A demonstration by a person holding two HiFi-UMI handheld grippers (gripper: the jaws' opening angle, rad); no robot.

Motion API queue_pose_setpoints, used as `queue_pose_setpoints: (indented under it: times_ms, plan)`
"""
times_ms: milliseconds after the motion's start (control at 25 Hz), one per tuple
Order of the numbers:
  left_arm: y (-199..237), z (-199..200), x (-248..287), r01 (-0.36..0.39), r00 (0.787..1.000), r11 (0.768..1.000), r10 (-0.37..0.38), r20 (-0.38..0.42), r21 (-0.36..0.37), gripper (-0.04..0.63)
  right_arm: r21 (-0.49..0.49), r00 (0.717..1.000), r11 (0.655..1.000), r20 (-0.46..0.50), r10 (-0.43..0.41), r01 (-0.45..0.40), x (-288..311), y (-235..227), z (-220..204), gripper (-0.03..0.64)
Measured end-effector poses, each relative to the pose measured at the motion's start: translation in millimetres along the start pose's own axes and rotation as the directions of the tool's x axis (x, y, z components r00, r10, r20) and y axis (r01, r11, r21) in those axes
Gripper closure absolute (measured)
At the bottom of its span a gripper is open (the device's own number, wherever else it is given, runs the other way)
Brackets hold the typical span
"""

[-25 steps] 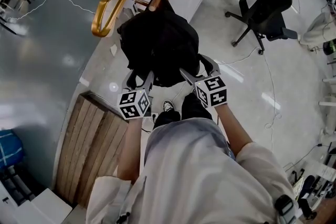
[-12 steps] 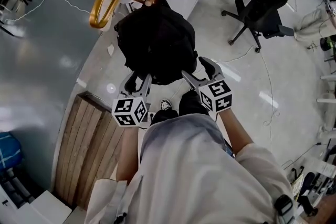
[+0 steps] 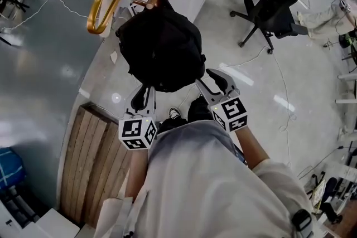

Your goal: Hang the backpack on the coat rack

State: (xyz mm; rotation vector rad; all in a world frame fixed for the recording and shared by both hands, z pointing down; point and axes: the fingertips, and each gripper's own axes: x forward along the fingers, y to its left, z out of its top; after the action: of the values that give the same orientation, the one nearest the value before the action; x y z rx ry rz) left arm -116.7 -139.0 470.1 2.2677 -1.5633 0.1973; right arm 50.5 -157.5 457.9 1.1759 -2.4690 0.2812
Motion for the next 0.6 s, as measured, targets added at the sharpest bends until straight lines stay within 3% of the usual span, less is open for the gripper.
queue_pose_setpoints:
  times_ms: [240,600]
  plan:
    - [-3,15,-8,-0.008,0.999,1.0,0.008,0.035,0.004,0.578,-0.005,1.0,1.0,0.019,0.021,-0.021,-13,6,5,0.504]
    - [-14,32,-21,0.005,0.996,1.0,-0.007,0.086,0.018,0.588,0.039,0.999,0.998,0.019,0.043,-0.044,-32,3,11,0.576]
